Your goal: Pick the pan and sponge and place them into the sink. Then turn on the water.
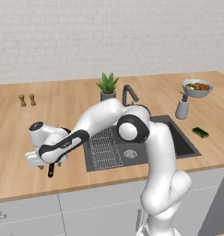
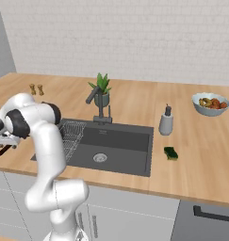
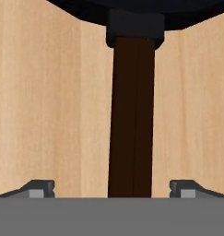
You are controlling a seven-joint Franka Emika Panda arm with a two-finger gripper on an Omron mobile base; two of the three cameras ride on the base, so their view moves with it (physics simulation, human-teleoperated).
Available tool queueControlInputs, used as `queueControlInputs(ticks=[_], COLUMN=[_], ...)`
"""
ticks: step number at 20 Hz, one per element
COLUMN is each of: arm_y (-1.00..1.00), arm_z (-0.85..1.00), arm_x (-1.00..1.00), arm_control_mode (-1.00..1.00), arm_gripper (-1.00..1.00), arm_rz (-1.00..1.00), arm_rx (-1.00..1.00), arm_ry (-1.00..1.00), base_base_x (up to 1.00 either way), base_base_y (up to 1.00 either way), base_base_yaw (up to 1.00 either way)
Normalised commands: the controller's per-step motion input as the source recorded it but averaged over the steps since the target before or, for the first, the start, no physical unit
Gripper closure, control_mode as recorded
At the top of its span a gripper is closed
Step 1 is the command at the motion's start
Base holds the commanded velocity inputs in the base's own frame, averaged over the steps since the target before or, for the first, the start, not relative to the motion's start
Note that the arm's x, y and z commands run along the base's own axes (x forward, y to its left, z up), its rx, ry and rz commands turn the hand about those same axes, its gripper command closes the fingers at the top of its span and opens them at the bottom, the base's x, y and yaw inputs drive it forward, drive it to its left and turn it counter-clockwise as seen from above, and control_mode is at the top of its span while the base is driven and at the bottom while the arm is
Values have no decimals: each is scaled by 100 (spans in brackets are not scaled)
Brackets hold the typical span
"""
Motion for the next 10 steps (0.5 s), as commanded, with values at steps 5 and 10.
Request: queueControlInputs(ticks=[5,10], arm_y=[0,0], arm_z=[-21,-19], arm_x=[1,0], arm_control_mode=[-100,-100], arm_gripper=[-100,100], arm_rz=[0,0], arm_rx=[0,1], arm_ry=[0,0], base_base_x=[0,0], base_base_y=[0,0], base_base_yaw=[0,0])
